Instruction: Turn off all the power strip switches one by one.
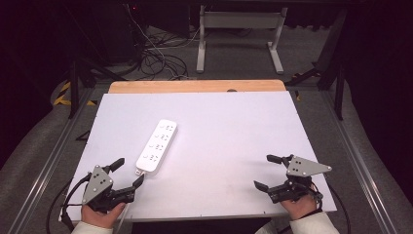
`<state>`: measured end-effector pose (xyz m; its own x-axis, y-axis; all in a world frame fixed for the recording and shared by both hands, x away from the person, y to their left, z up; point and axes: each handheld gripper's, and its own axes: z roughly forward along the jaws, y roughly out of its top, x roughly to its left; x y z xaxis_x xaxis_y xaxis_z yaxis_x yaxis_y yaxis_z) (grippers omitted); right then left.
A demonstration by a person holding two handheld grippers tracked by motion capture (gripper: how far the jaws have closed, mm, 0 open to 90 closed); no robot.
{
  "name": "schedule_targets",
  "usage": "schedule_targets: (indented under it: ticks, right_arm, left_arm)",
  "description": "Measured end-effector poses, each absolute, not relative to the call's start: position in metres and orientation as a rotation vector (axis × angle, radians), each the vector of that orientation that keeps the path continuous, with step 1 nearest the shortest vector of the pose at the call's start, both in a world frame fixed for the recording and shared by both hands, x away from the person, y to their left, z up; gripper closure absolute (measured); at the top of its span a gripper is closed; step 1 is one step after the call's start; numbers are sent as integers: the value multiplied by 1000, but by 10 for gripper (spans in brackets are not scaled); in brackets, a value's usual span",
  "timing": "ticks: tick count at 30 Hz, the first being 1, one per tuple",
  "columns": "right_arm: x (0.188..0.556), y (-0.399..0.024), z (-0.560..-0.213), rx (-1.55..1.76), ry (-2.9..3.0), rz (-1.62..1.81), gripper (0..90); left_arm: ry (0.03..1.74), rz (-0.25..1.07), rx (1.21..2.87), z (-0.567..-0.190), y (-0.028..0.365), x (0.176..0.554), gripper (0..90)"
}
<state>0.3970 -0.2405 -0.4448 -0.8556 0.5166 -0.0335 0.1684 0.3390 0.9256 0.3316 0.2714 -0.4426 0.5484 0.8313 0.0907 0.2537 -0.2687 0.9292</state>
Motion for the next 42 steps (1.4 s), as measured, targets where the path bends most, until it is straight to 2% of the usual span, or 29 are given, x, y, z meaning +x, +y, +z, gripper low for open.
schedule_targets:
  ticks: [12,18,22,42]
  right_arm:
    - [397,-238,-446,598,2301,1516,65]
    - [397,-237,-446,595,2304,1504,69]
    - [397,-237,-446,594,2304,1506,70]
    - [399,-235,-447,593,2320,1497,71]
  left_arm:
    - [918,683,1807,-434,270,332,263]
    - [892,707,1822,-430,271,332,354]
    - [911,698,1838,-426,270,335,482]
    - [913,629,1867,-409,261,370,477]
